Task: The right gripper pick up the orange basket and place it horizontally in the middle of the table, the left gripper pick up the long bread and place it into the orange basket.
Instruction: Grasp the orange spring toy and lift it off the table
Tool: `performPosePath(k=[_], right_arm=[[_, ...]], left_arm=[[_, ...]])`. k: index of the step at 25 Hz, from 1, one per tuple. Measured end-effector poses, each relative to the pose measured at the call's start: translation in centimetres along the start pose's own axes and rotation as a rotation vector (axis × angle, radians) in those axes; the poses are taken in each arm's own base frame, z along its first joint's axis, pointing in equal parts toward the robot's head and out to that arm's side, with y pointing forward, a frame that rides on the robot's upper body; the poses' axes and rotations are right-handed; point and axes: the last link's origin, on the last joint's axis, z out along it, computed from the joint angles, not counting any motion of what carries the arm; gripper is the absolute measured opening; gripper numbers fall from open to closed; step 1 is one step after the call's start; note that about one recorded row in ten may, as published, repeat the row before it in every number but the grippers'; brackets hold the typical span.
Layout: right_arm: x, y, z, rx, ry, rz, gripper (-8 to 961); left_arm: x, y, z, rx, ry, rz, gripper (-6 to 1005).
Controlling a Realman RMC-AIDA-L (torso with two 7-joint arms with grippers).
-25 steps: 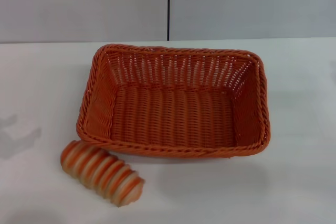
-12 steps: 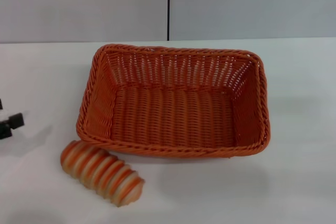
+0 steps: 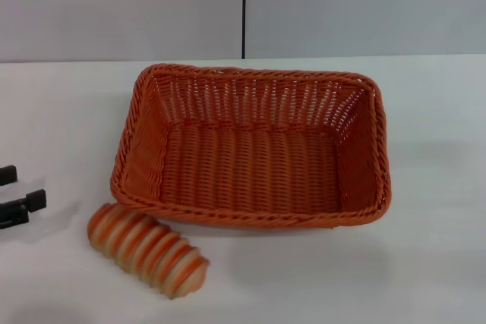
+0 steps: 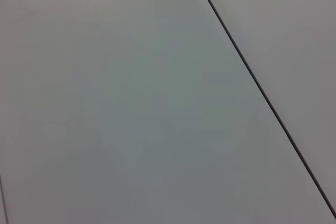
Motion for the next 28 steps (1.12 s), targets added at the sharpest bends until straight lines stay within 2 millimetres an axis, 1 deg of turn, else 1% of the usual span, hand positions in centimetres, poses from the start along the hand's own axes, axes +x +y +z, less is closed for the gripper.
performPosePath(k=[5,12,17,28], right_arm=[[-0.1,0.0,0.0,-0.003,-0.003,-0.001,551],[-0.2,-0.1,-0.3,0.009,-0.006,-0.002,551],[-0.2,-0.2,-0.3,0.007,-0.004,-0.005,551],[-0.3,-0.3,-0.5,0.015,-0.002,-0.004,551]], left_arm=[[-0.1,0.8,0.4,-0.044,0.001,-0.013,718],[-1.3,1.4,1.5,-0.073,0.032,-0.044,715],[-2.0,1.6,2.8,-0.084,0.047,-0.019,713],[-3.3,2.3,5.0,-0.135,-0.019,-0.016,709]])
